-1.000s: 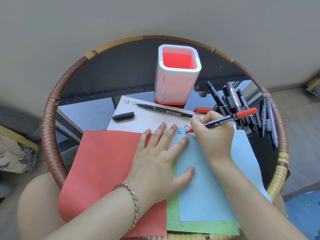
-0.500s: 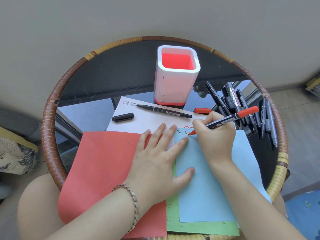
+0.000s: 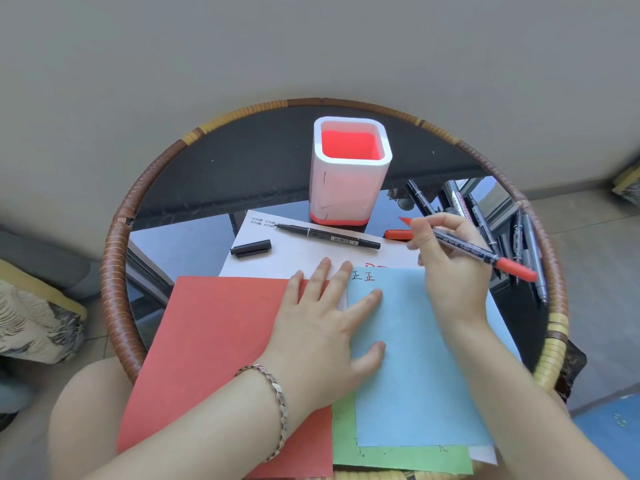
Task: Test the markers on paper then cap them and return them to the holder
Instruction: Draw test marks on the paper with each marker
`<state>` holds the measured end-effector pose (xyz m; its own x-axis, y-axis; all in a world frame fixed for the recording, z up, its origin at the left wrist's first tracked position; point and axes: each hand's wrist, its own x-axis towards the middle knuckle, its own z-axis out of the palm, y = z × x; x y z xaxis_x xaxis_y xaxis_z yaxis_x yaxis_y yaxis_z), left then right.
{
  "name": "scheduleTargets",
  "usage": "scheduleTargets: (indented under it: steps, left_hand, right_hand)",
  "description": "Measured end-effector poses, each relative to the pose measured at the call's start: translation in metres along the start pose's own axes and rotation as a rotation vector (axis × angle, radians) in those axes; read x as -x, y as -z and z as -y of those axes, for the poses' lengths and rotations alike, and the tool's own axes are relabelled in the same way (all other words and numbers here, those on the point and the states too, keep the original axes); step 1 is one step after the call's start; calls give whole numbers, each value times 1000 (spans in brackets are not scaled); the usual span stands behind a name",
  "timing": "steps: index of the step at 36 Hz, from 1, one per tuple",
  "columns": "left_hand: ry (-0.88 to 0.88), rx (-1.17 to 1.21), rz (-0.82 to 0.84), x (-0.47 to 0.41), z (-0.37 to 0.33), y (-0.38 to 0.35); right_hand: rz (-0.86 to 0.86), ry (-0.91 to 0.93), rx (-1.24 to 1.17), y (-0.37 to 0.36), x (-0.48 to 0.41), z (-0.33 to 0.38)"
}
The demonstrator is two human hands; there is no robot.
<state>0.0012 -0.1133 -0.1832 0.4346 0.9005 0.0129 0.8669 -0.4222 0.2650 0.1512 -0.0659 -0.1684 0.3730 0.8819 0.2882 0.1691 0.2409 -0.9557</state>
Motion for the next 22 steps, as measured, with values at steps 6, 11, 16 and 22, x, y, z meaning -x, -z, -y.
scheduleTargets:
  steps: [6, 11, 16, 22]
  left_hand:
    - [-34, 49, -50, -6, 0, -5]
    - [-41, 102, -88, -8, 0, -6]
    - [-49, 108, -84, -8, 0, -6]
    - [-58, 104, -84, -7, 0, -7]
  right_hand:
    - [123, 43, 130, 35, -16, 14]
    - [270, 180, 426, 64, -28, 11]
    - [552, 14, 561, 66, -39, 8]
    - [685, -5, 766, 51, -42, 3]
